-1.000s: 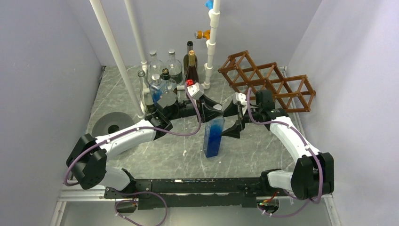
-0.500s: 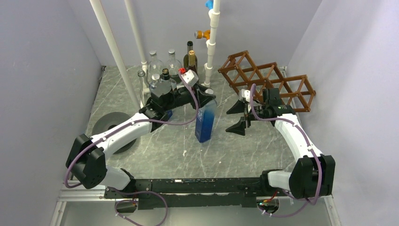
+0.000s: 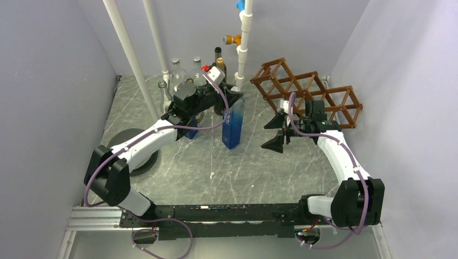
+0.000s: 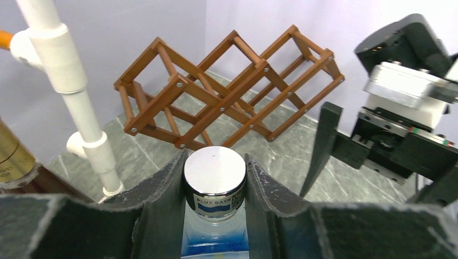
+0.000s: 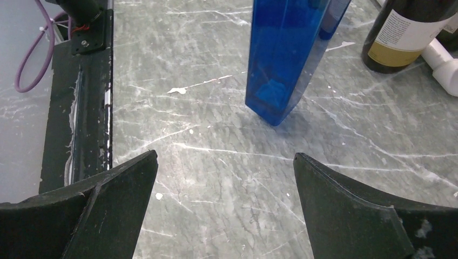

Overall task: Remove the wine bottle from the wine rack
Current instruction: Place the wine bottle at the center of the board.

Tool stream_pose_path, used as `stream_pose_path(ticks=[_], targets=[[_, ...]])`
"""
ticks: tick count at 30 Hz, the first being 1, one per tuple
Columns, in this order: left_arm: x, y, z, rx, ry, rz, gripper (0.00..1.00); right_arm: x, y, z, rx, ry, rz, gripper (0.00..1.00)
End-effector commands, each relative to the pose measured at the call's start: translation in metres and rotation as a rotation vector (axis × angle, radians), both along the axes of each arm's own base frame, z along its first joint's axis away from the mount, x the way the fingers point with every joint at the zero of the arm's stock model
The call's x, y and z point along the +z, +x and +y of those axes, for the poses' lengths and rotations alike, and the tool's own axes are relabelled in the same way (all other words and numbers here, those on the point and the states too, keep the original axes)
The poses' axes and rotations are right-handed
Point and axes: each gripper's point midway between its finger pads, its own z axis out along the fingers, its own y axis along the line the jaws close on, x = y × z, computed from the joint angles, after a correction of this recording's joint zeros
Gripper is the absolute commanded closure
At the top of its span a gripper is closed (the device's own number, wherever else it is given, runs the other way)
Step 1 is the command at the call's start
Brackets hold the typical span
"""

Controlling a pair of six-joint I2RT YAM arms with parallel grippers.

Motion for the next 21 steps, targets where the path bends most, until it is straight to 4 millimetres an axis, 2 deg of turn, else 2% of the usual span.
stream_pose_path(ticks=[1,10,21], targets=[[0.104,0.007,0.013,0.054,-0.181,-0.256,1.00,0.016,0.009,-0.002,-0.016,0.009,-0.066,0.01],[0.108,0.037,0.012,0.091,-0.177,-0.275,1.00,0.017,0.011,-0.005,-0.030,0.006,-0.070,0.01],[0.115,0.080,0.000,0.137,-0.186,-0.285,1.00,0.017,0.011,-0.006,-0.035,0.007,-0.071,0.01]])
